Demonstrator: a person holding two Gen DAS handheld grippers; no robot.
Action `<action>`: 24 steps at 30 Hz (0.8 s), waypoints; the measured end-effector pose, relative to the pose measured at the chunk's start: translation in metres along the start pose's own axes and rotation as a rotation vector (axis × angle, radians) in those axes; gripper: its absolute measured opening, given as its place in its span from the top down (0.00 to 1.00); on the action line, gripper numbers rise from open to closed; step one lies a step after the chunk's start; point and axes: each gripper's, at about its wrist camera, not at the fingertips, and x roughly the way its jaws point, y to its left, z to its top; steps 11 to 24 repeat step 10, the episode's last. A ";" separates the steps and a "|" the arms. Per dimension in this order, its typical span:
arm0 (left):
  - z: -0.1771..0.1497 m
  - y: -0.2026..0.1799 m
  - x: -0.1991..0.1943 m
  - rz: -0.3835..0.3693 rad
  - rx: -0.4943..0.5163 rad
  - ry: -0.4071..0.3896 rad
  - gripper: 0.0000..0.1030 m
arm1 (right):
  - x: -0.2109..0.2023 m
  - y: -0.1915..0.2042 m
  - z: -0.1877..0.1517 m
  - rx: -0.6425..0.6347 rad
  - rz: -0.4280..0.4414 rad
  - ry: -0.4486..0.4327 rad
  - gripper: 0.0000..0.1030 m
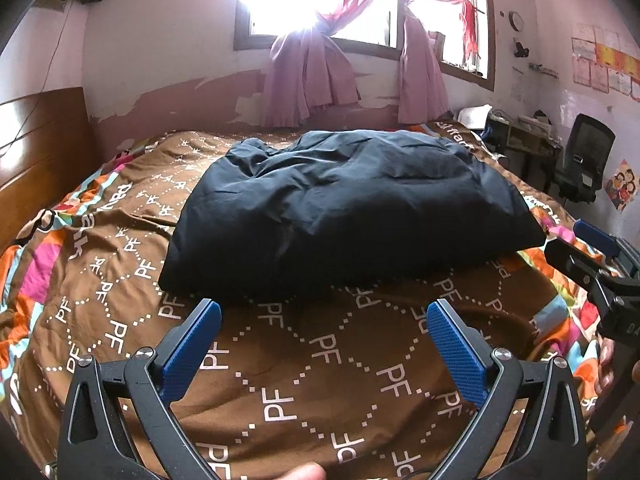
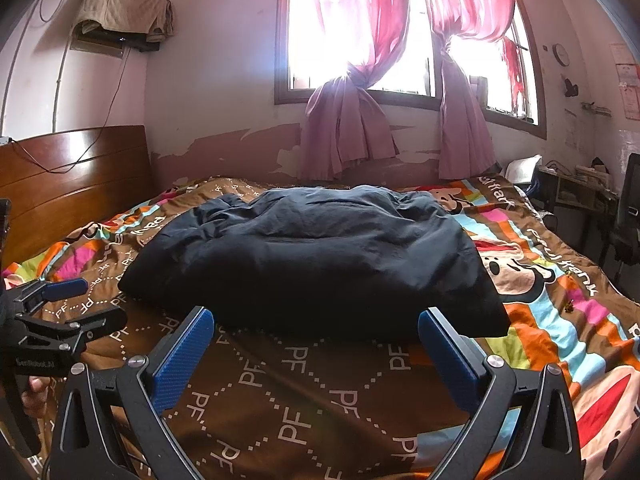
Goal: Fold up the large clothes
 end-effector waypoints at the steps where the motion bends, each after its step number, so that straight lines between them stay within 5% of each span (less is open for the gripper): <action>1: 0.000 -0.001 0.000 0.006 0.004 -0.002 0.02 | 0.000 0.000 -0.001 0.000 0.001 0.001 0.00; 24: -0.002 -0.001 -0.001 0.012 0.018 -0.005 0.02 | 0.005 0.000 -0.008 -0.018 0.004 0.024 0.00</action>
